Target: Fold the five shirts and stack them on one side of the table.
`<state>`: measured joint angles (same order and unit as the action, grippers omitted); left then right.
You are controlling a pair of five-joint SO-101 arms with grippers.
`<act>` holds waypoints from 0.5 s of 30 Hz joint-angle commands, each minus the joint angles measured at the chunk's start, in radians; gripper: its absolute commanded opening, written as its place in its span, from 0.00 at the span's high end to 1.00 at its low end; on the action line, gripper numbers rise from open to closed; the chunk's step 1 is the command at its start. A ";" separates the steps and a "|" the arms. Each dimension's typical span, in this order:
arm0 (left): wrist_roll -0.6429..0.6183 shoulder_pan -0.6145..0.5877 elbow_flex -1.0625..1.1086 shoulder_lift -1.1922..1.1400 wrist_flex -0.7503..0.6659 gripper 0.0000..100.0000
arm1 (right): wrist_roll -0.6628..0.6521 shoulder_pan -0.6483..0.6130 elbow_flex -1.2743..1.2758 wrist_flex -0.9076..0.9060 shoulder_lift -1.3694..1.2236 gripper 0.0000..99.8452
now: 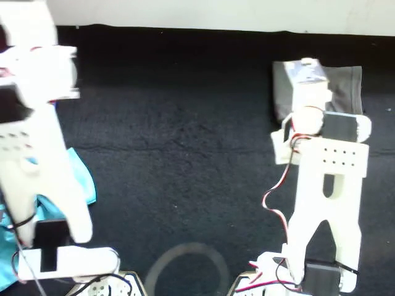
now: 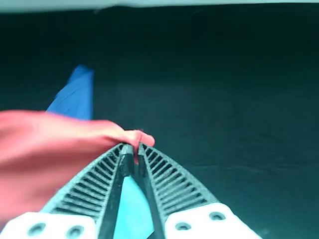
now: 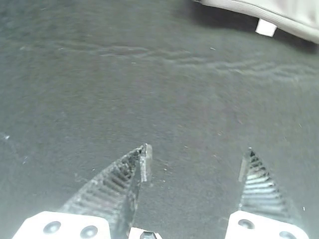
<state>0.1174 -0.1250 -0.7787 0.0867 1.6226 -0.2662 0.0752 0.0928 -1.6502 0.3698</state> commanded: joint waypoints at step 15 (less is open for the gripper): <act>-0.005 0.542 -0.226 0.053 -0.345 0.99 | -0.008 0.280 0.002 0.010 0.036 0.72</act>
<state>0.1143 0.3890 -0.9536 0.0928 1.3080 -0.2662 0.3376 0.0928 -1.6502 0.3698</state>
